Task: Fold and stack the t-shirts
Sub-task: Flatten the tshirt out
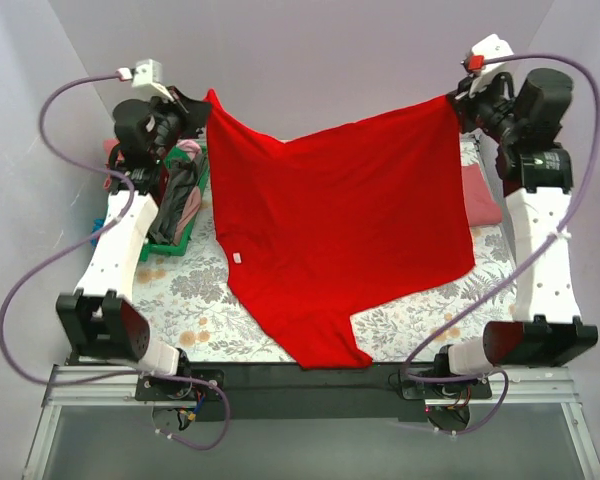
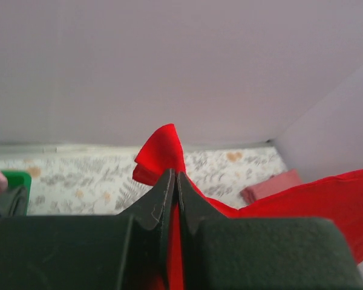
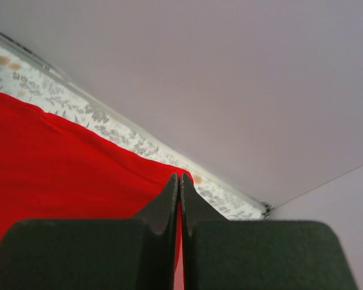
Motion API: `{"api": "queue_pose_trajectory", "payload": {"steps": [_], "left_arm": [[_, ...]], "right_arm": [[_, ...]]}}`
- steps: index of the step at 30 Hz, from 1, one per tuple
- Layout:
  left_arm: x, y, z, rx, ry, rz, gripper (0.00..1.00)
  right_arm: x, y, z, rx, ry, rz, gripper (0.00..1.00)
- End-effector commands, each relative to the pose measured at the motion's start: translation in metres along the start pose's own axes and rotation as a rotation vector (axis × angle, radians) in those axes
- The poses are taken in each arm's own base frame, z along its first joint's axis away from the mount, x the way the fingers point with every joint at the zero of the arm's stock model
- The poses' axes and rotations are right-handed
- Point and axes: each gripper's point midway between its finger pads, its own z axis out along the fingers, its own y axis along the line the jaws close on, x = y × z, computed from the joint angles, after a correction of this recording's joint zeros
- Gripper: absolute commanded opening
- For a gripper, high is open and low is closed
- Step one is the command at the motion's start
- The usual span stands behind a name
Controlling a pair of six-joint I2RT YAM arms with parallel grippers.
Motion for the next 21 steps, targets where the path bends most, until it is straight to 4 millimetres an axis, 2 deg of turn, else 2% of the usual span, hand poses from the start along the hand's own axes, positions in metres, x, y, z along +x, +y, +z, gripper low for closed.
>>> {"api": "queue_pose_trajectory", "payload": {"steps": [1,2,3,4,5,6,7,10,11,15,18,21], "left_arm": [[-0.099,-0.059,-0.068,0.082,-0.295,0.07,0.0],[-0.114,-0.068,-0.081,0.095,-0.345,0.077,0.0],[-0.127,-0.079,-0.094,0.113,-0.385,0.076,0.0],[-0.151,-0.098,-0.121,0.138,-0.46,0.092,0.0],[-0.164,-0.107,-0.134,0.149,-0.501,0.093,0.0],[-0.176,-0.117,-0.148,0.167,-0.535,0.101,0.0],[-0.197,-0.136,-0.173,0.201,-0.596,0.113,0.0],[-0.223,-0.163,-0.209,0.253,-0.674,0.125,0.0],[-0.238,-0.177,-0.23,0.281,-0.721,0.137,0.0],[-0.263,-0.208,-0.272,0.342,-0.805,0.158,0.0],[-0.275,-0.224,-0.295,0.377,-0.853,0.163,0.0],[-0.283,-0.233,-0.307,0.393,-0.885,0.17,0.0]], "right_arm": [[-0.079,-0.009,-0.06,0.099,-0.124,-0.118,0.01],[-0.106,-0.011,-0.077,0.126,-0.178,-0.147,0.01],[-0.123,-0.011,-0.094,0.151,-0.212,-0.161,0.01],[-0.136,-0.011,-0.106,0.171,-0.238,-0.17,0.01],[-0.149,-0.01,-0.118,0.187,-0.266,-0.182,0.01],[-0.174,-0.009,-0.14,0.219,-0.324,-0.205,0.01],[-0.184,-0.011,-0.152,0.253,-0.346,-0.214,0.01],[-0.218,-0.009,-0.193,0.327,-0.438,-0.244,0.01],[-0.227,-0.008,-0.203,0.342,-0.468,-0.255,0.01],[-0.255,-0.004,-0.249,0.425,-0.56,-0.286,0.01],[-0.267,-0.006,-0.269,0.484,-0.597,-0.303,0.01],[-0.271,-0.007,-0.278,0.51,-0.611,-0.316,0.01]]}}
